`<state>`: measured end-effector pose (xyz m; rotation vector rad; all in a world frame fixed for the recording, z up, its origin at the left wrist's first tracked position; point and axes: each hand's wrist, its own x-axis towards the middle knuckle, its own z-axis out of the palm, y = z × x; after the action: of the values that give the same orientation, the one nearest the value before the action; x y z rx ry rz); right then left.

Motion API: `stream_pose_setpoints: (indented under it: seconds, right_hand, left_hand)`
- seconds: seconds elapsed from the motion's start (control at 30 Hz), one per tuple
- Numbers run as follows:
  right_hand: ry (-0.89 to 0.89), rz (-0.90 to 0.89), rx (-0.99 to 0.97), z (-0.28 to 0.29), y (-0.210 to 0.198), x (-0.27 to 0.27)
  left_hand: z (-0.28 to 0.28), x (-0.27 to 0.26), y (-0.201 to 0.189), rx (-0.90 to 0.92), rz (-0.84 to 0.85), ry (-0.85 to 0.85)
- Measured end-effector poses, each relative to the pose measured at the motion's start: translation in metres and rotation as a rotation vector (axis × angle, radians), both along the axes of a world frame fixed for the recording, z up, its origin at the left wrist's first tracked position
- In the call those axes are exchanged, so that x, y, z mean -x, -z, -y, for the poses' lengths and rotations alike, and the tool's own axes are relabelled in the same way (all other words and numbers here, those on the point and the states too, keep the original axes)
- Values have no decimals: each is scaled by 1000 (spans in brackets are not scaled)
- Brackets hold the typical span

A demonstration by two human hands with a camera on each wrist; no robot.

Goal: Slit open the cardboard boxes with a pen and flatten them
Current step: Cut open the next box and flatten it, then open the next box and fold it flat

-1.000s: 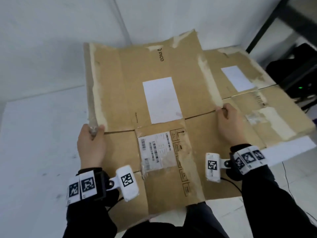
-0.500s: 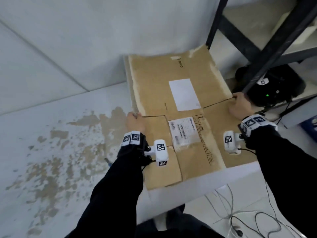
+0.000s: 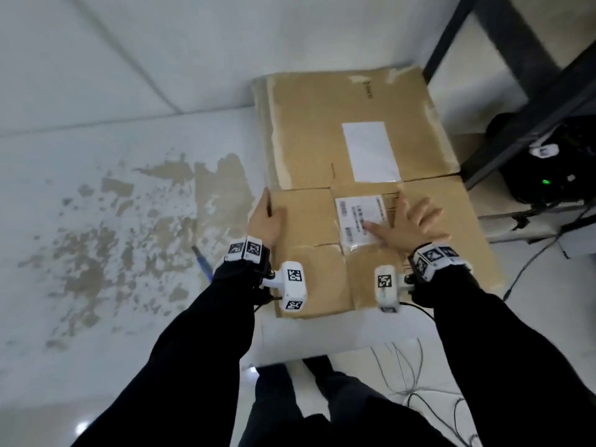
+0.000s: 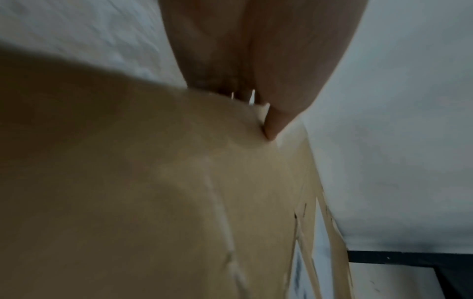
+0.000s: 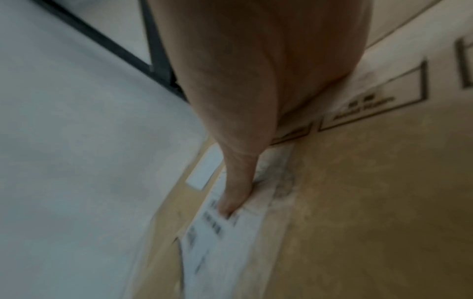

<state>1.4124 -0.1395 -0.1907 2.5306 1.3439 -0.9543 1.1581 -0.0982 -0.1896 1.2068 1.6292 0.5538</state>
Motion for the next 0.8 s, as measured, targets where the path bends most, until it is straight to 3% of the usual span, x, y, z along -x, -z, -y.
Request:
stream_pose_setpoints:
  seconds: [0.1,0.17,0.23,0.27,0.33,0.4,0.5,0.57,0.7,0.8]
  right_hand:
    - [-14,10,-245,1,3,15]
    - [-189,20,-511,15,1,48]
    - [-360,-161,-730,42,-9,98]
    - [-413,-336,-731,59,-18,128]
    - [-527,-736,-462,93,-23,185]
    - [-792,-928,14,127,-14,235]
    - [-1454,-638,476,168,9,304]
    - [-1666,-440,610,189,28,351]
    - [-1657,-266,576,212,81,451]
    - [-1408,-341,543,218,110,522]
  left_hand:
    - [52,30,3,15,195,-112]
    - [106,55,3,66,316,-246]
    - [169,82,7,125,357,-382]
    - [203,95,11,158,376,-452]
    - [270,122,29,242,375,-614]
    - [333,147,55,332,311,-830]
    - [422,179,99,494,250,-1183]
    - [474,195,123,671,311,-1339]
    - [542,230,139,853,462,-1506]
    - [569,283,134,825,533,-1574]
